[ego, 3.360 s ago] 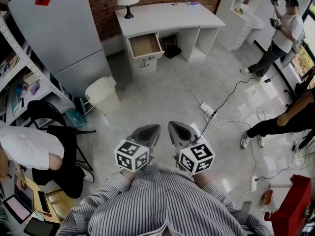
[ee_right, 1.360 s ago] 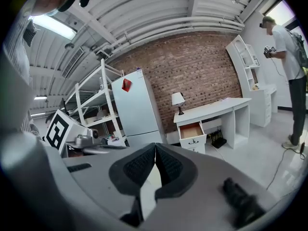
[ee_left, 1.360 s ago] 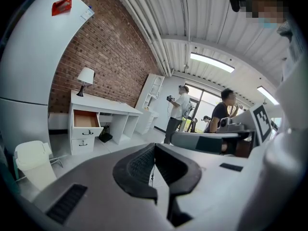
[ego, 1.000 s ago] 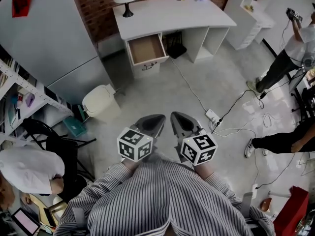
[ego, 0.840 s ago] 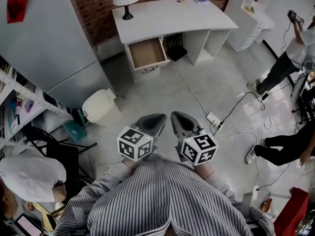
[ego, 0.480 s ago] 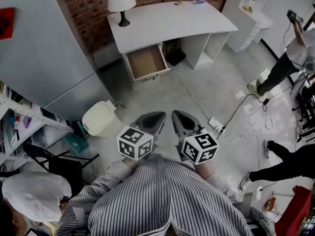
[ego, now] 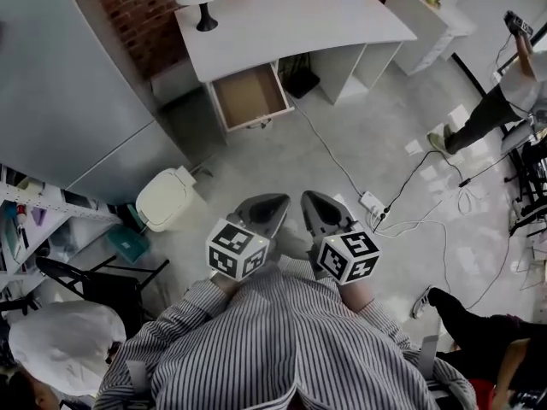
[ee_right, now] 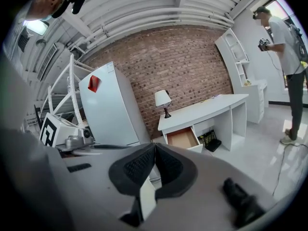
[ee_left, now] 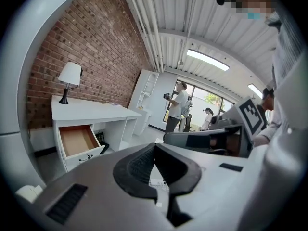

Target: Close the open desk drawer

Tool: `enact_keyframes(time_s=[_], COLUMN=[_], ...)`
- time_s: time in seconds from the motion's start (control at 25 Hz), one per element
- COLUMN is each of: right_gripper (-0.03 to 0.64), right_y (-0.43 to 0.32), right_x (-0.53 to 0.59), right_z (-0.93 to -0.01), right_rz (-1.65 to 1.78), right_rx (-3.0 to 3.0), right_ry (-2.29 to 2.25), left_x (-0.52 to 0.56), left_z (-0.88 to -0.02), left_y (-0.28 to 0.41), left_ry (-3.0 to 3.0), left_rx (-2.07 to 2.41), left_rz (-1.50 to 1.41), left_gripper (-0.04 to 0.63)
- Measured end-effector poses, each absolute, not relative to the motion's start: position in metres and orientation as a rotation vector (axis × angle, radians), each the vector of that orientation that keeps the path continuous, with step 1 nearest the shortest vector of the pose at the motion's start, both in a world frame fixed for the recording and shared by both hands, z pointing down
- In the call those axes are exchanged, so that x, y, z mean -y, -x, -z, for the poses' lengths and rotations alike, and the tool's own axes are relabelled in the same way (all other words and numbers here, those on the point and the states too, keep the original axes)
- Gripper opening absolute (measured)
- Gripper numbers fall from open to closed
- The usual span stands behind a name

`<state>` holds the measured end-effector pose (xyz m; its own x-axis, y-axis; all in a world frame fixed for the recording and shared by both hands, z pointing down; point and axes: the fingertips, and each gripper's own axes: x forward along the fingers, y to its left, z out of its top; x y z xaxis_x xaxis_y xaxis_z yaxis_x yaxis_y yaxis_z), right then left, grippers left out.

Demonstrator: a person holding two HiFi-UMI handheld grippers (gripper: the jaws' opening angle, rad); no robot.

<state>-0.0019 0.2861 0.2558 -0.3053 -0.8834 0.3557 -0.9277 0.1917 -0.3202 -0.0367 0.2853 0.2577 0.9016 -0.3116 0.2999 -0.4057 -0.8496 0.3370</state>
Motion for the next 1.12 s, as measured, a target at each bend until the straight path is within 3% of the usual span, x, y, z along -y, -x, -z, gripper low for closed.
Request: enact_keyframes(time_s=[1.12], right_gripper=[0.017], right_y=[-0.076], right_x=[0.000], right_z=[-0.269], right_rz=[-0.708], right_rx=[2.497], right_ry=[-1.468], left_x=[-0.011], left_z=[-0.269], left_y=[-0.053], left_ry=[-2.635], left_rx=[0.764], left_rz=[-0.352], left_gripper=[0.012])
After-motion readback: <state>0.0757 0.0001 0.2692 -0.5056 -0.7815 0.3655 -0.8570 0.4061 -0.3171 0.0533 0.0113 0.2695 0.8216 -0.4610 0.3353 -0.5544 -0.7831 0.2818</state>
